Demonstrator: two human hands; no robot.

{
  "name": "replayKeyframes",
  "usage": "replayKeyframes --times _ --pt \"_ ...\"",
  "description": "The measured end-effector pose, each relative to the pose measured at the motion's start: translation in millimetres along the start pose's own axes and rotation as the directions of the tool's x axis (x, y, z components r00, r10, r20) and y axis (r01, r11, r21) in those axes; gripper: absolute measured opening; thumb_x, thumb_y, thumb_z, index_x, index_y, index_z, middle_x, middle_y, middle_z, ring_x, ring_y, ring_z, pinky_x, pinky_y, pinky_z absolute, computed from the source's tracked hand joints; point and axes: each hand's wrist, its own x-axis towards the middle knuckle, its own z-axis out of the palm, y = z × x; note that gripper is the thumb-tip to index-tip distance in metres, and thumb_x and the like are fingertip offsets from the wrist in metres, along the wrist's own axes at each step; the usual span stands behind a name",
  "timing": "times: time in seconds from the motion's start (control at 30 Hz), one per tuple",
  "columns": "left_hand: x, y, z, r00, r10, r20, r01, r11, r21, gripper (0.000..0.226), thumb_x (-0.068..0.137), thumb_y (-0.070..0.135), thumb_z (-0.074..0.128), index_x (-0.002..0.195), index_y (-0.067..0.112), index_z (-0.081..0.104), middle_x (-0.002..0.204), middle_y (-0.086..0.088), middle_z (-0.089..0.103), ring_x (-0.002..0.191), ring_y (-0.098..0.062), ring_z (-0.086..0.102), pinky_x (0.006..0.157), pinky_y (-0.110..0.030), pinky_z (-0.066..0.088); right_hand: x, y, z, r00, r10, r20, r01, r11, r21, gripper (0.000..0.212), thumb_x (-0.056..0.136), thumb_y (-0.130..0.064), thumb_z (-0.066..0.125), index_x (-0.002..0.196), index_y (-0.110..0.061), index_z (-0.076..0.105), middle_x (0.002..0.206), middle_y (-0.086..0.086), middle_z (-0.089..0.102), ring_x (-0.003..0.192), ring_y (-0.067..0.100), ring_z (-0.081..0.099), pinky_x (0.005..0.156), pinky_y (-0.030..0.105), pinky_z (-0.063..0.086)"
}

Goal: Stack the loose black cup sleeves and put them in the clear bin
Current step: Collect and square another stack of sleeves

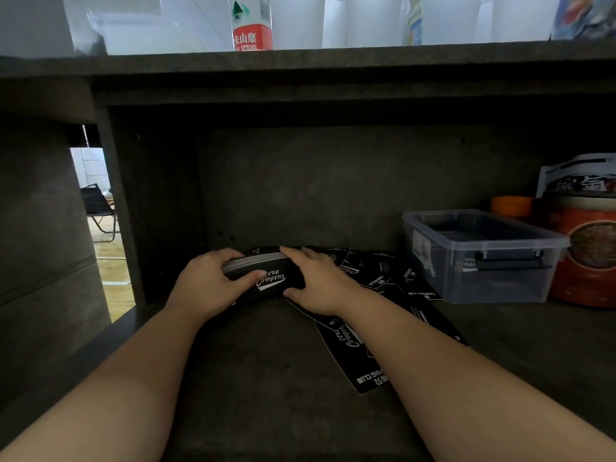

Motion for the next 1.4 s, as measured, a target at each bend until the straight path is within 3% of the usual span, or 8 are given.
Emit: replayKeyframes --times 0.23,0.4,0.63,0.83,1.03,1.17,1.27,1.4 --pt "-1.6 -3.7 -0.8 0.999 0.043 -0.004 -0.043 0.997 -0.063 0.039 0.072 0.049 0.079 0.105 0.031 0.07 0.095 0.014 0.07 0.089 -0.002 0.063 0.077 -0.018 0.045 -9.3 27.6 -13.4 0.94 0.342 0.01 -0.34 0.937 -0.075 0.06 0.098 -0.055 0.027 0.149 -0.023 0.027 0.15 0.008 0.038 0.138 0.03 0.031 0.112 0.048 0.022" --pt "-0.7 -7.4 1.5 0.998 0.059 -0.012 -0.059 0.998 -0.032 0.04 0.072 0.052 0.077 0.106 0.031 0.069 0.098 0.013 0.069 0.088 -0.003 0.063 0.076 -0.02 0.045 -10.8 27.4 -20.2 0.894 0.41 -0.18 -0.434 0.892 -0.127 0.049 0.088 -0.06 0.052 0.102 -0.015 0.065 0.109 0.007 0.064 0.11 0.027 0.056 0.09 0.038 0.043" --pt "2.0 -10.6 3.6 0.999 0.039 -0.025 -0.04 0.999 -0.032 0.042 0.071 0.054 0.078 0.106 0.032 0.069 0.099 0.011 0.07 0.089 -0.004 0.063 0.082 -0.027 0.051 -12.7 30.4 -17.4 0.913 0.408 0.013 -0.404 0.908 -0.109 0.046 0.097 -0.048 0.044 0.142 -0.037 0.039 0.152 0.007 0.03 0.138 0.034 0.025 0.114 0.051 0.018" --pt "1.7 -7.5 2.4 0.999 0.035 -0.008 -0.036 0.999 -0.026 0.044 0.072 0.053 0.077 0.108 0.03 0.068 0.1 0.009 0.069 0.09 -0.007 0.063 0.079 -0.025 0.048 -11.4 32.2 -24.3 0.882 0.456 -0.119 -0.462 0.887 -0.025 0.04 0.082 -0.054 0.065 0.105 -0.022 0.067 0.11 0.004 0.065 0.108 0.025 0.058 0.093 0.037 0.047" --pt "2.5 -6.6 3.2 0.999 0.037 -0.022 -0.037 0.999 -0.003 0.043 0.073 0.053 0.077 0.107 0.029 0.069 0.1 0.009 0.069 0.087 -0.006 0.062 0.076 -0.024 0.046 -14.4 30.4 -22.0 0.839 0.54 -0.069 -0.543 0.84 -0.021 0.074 0.083 -0.061 0.058 0.14 -0.02 0.036 0.138 0.008 0.047 0.132 0.033 0.035 0.107 0.05 0.027" --pt "2.6 -5.9 3.0 0.999 0.029 -0.021 -0.029 1.0 0.002 0.043 0.073 0.053 0.077 0.107 0.029 0.068 0.099 0.009 0.069 0.088 -0.007 0.062 0.077 -0.025 0.047 -13.3 25.4 -22.5 0.879 0.477 0.002 -0.476 0.875 0.089 0.069 0.092 -0.026 0.056 0.147 -0.039 0.016 0.143 0.005 0.043 0.135 0.031 0.03 0.112 0.051 0.017" --pt "2.2 -7.2 3.3 0.999 0.031 -0.025 -0.031 1.0 -0.001 0.041 0.074 0.053 0.076 0.107 0.029 0.068 0.1 0.009 0.07 0.088 -0.007 0.063 0.078 -0.026 0.048 -13.2 26.7 -26.3 0.868 0.496 -0.029 -0.487 0.862 0.143 0.075 0.085 -0.007 0.055 0.146 -0.036 0.021 0.139 0.006 0.045 0.133 0.029 0.032 0.111 0.046 0.02" --pt "2.8 -6.1 3.2 1.0 0.025 -0.019 -0.025 1.0 0.002 0.04 0.076 0.053 0.074 0.107 0.03 0.068 0.099 0.01 0.07 0.087 -0.006 0.062 0.075 -0.023 0.045 -12.3 33.6 -28.6 0.834 0.547 -0.071 -0.508 0.813 0.285 0.063 0.083 -0.019 0.063 0.138 -0.027 0.034 0.132 0.007 0.05 0.125 0.029 0.042 0.107 0.041 0.033"
